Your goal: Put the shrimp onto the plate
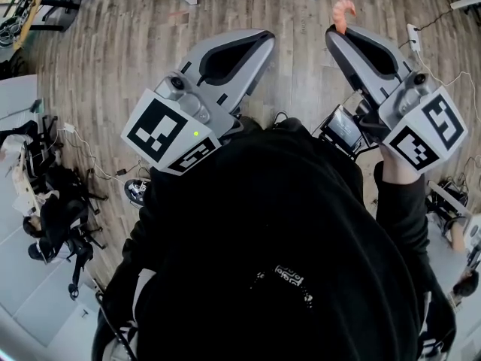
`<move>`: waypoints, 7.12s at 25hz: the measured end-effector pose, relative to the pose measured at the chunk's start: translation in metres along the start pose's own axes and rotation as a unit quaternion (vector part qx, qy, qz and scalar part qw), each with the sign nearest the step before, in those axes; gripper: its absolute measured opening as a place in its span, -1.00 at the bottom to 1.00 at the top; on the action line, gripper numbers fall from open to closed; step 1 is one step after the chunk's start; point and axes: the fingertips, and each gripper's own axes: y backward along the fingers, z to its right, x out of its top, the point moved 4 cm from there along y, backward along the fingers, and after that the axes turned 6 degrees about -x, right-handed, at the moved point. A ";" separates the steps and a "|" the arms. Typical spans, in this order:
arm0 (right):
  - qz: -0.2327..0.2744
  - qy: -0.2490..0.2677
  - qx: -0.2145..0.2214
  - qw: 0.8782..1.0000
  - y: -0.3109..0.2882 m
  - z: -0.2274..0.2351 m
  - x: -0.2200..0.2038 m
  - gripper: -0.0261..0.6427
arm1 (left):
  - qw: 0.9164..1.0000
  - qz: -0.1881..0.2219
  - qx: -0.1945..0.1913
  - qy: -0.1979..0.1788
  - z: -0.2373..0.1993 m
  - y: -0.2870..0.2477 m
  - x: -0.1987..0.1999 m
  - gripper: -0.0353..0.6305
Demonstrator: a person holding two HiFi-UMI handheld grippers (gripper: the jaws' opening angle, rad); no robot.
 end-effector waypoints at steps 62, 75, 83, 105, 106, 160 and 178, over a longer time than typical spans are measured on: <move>-0.040 -0.012 -0.043 0.998 -0.284 0.092 0.106 -0.80 | 0.996 0.033 -0.045 0.074 -0.330 0.001 0.029 -0.88; -0.015 -0.004 -0.008 1.000 -0.336 0.176 0.139 -0.80 | 0.997 0.053 -0.009 0.059 -0.397 -0.048 0.050 -0.88; -0.017 -0.013 -0.003 1.000 -0.351 0.264 0.165 -0.80 | 0.997 0.035 -0.014 0.069 -0.438 -0.129 0.061 -0.88; 0.008 -0.076 -0.043 0.996 -0.339 0.407 0.171 -0.80 | 0.997 -0.030 -0.035 0.065 -0.494 -0.242 0.065 -0.88; 0.010 -0.074 -0.046 0.996 -0.340 0.407 0.173 -0.80 | 0.997 -0.029 -0.037 0.067 -0.496 -0.242 0.064 -0.88; -0.059 -0.003 -0.100 0.993 -0.579 0.503 0.277 -0.80 | 0.984 0.019 -0.130 0.121 -0.748 -0.278 0.087 -0.88; -0.068 0.005 -0.065 0.995 -0.595 0.530 0.279 -0.80 | 0.989 0.001 -0.074 0.125 -0.746 -0.275 0.071 -0.88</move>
